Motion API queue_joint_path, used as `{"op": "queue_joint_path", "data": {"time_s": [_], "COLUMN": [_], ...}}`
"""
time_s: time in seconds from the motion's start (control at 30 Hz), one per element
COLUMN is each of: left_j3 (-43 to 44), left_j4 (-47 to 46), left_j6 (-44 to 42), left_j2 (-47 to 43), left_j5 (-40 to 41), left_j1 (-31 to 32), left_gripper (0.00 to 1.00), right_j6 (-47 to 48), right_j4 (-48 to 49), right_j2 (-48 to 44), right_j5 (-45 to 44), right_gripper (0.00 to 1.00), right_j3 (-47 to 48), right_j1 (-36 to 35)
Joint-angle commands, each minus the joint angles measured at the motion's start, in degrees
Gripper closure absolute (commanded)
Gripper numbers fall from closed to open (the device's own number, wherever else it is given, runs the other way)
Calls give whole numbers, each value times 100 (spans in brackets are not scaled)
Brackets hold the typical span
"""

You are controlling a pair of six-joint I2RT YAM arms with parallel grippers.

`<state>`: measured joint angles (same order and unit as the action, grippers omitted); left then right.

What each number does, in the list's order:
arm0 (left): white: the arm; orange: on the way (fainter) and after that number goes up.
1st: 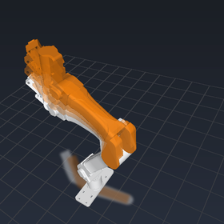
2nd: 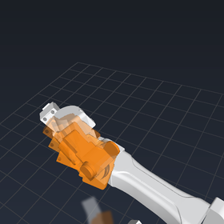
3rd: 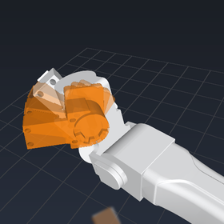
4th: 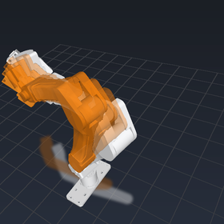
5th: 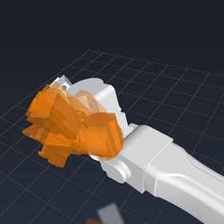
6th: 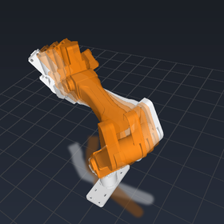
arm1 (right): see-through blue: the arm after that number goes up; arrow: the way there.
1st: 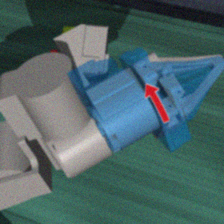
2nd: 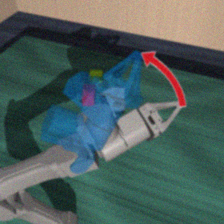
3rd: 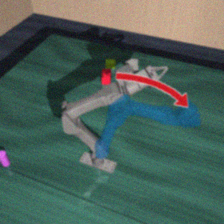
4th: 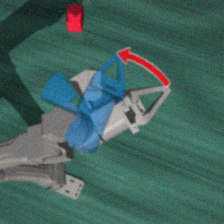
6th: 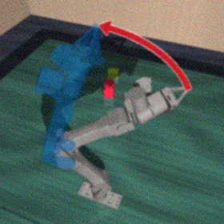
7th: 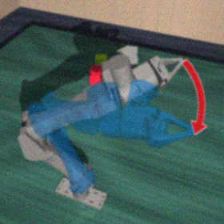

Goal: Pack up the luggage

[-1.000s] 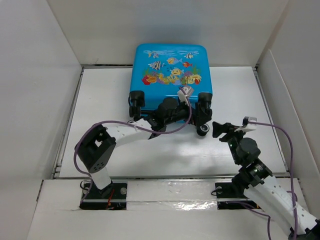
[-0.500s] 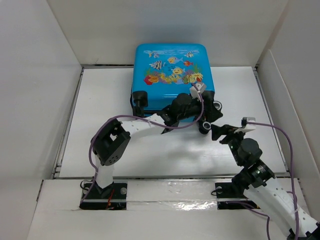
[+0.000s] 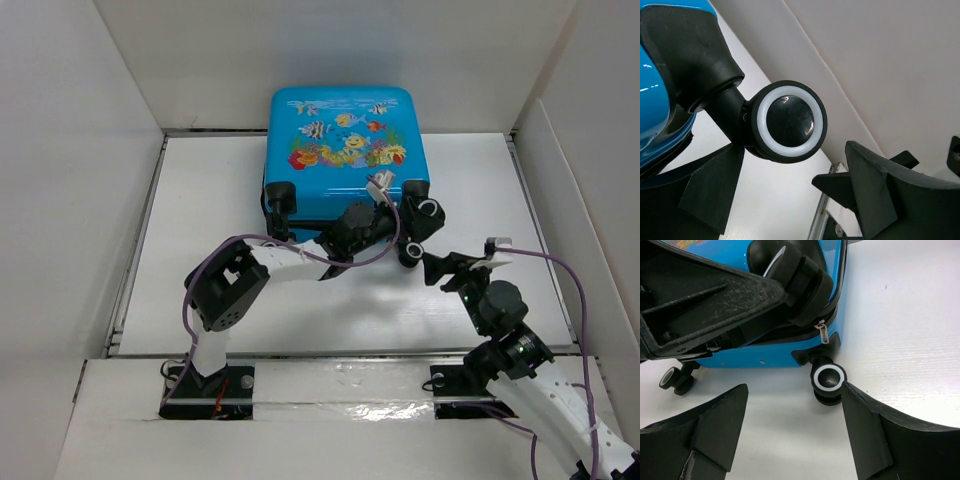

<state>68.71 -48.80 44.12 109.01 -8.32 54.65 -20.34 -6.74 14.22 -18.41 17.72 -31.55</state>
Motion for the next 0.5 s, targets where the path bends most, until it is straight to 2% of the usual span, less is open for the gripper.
{"op": "queue_joint_path", "data": {"time_s": [0.0,0.03,0.07,0.1,0.47], "left_j3": [-287,-392,-463,-524,-508], "left_j4": [-630,-683,-754,-902,-1352], "left_j6": [800,844,940,984,1705], "left_j2": [-2,-11,-20,-38,331], "left_j5": [541,550,542,533,85], "left_j1": [-209,-209,-209,-209,-394], "left_gripper": [20,17,5,1,1], "right_j6": [74,83,83,83,100], "right_j4": [-81,-90,-90,-108,-336], "right_j2": [-59,-68,-77,-68,-261], "right_j5": [110,110,110,110,136], "right_gripper": [19,19,19,19,19], "right_j3": [30,30,30,30,74], "right_j1": [35,35,35,35,35]}}
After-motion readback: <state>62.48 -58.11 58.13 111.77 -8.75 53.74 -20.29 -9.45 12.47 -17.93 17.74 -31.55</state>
